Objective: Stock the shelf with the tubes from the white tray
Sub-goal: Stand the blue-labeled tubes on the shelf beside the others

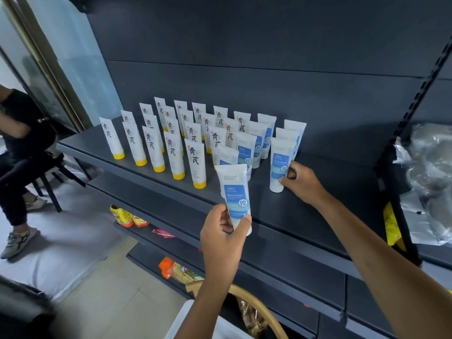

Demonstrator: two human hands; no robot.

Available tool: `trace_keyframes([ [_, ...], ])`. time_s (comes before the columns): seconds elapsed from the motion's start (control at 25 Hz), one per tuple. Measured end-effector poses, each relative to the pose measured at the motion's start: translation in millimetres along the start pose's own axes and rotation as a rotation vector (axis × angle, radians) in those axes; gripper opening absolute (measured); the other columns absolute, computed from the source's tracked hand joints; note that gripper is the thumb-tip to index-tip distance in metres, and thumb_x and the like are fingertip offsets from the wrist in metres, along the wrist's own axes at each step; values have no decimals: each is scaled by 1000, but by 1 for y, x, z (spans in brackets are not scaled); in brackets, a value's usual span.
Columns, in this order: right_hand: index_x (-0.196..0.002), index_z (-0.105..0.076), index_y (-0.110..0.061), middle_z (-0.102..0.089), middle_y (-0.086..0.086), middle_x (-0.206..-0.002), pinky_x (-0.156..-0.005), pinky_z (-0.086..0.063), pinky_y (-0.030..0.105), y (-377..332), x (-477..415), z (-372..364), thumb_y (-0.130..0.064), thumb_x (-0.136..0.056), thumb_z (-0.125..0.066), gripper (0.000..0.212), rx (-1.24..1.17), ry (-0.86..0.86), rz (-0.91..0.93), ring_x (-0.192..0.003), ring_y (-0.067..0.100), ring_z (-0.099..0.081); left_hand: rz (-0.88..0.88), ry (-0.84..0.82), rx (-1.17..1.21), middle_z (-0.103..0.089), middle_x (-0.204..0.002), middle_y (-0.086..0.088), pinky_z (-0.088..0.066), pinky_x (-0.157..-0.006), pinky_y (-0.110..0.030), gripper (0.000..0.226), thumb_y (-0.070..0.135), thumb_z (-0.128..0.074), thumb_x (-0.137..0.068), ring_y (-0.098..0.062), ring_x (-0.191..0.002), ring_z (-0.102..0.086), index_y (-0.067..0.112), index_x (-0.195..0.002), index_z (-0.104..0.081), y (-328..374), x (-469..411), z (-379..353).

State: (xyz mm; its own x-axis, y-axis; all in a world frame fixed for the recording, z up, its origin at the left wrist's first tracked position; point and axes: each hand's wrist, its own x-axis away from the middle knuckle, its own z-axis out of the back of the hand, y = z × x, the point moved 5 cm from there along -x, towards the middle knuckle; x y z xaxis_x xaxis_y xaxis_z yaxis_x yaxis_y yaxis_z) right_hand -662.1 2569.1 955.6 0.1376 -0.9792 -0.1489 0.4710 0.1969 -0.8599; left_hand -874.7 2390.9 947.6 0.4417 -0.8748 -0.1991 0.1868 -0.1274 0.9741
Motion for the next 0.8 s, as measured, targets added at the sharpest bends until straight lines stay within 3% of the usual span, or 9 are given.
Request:
trace_keyframes([
  [0.08,-119,-65,-17,-71,-4,-104,-72,-50,7,2,1,0,1,-87,-66,37,5,-6,-9,-92,6,-68,-4,-11,-14,-70,-103,20,-53,-69,-11,34,22,-82,-84,2,-96,-67,38,-104,-60,2,0,-4],
  [0.24,-119,-66,-16,-73,0,-107,-83,-56,22,14,6,-5,-2,-81,-73,42,-11,15,-57,-96,10,-70,-20,-43,-32,-67,-103,25,-54,-70,-10,39,25,-82,-84,6,-99,-66,46,-100,-54,4,2,-12],
  [0.32,-119,-65,-17,-72,-2,-106,-85,-55,22,16,9,-10,-5,-80,-76,42,1,10,-43,-95,8,-69,-32,-44,-39,-67,-101,24,-53,-69,-10,40,23,-82,-84,6,-98,-66,47,-98,-54,5,4,-15],
  [0.68,-125,-58,-16,-65,-9,-104,-79,-51,14,11,16,-12,-9,-80,-79,50,41,48,-32,-93,2,-64,-57,-72,-11,-68,-107,22,-55,-71,-12,36,21,-81,-85,2,-99,-67,38,-108,-58,4,1,-20],
  [0.8,-127,-51,-15,-58,-4,-110,-83,-49,20,14,27,1,-13,-80,-82,57,71,196,-73,-98,8,-59,-82,-89,-7,-70,-104,20,-57,-71,-17,31,21,-81,-85,-2,-94,-70,31,-106,-62,4,-9,-28],
])
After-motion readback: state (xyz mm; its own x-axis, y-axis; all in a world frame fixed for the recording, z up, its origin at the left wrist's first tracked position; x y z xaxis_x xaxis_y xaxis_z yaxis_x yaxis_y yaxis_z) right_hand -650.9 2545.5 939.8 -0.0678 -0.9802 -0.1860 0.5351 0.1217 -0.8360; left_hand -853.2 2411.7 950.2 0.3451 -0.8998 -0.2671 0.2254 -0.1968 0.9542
